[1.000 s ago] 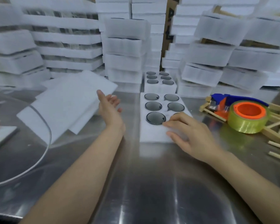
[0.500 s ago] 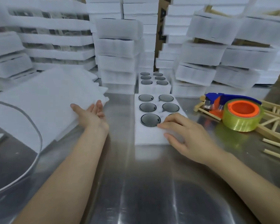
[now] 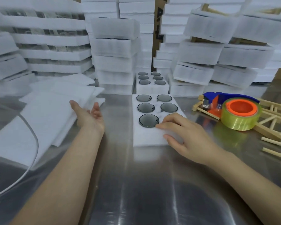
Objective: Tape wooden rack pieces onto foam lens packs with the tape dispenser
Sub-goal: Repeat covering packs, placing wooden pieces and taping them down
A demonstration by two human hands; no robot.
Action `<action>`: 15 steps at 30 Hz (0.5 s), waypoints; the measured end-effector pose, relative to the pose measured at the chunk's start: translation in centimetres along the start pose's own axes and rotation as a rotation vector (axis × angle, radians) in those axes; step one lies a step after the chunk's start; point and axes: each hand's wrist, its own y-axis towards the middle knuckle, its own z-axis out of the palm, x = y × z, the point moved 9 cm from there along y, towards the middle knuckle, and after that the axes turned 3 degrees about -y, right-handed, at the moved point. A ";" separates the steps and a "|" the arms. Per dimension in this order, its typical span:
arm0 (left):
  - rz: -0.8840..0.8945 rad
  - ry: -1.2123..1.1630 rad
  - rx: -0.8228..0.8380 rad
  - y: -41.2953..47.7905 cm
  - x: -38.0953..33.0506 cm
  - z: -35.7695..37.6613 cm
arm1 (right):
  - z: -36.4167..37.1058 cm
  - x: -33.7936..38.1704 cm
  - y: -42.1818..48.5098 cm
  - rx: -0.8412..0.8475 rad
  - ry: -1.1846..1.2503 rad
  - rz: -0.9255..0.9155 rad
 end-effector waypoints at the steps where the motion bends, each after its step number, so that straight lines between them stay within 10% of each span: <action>1: 0.000 -0.006 -0.010 0.1 -0.2 -0.1 | 0.0 0.0 0.0 0.000 0.000 0.000; 8: 0.160 0.043 -0.051 0.0 -1.0 -0.2 | 0.0 -0.1 0.0 -0.017 -0.004 0.006; 15: 0.239 0.606 0.245 -1.8 2.5 3.6 | 0.2 -0.3 -0.1 -0.010 0.005 0.016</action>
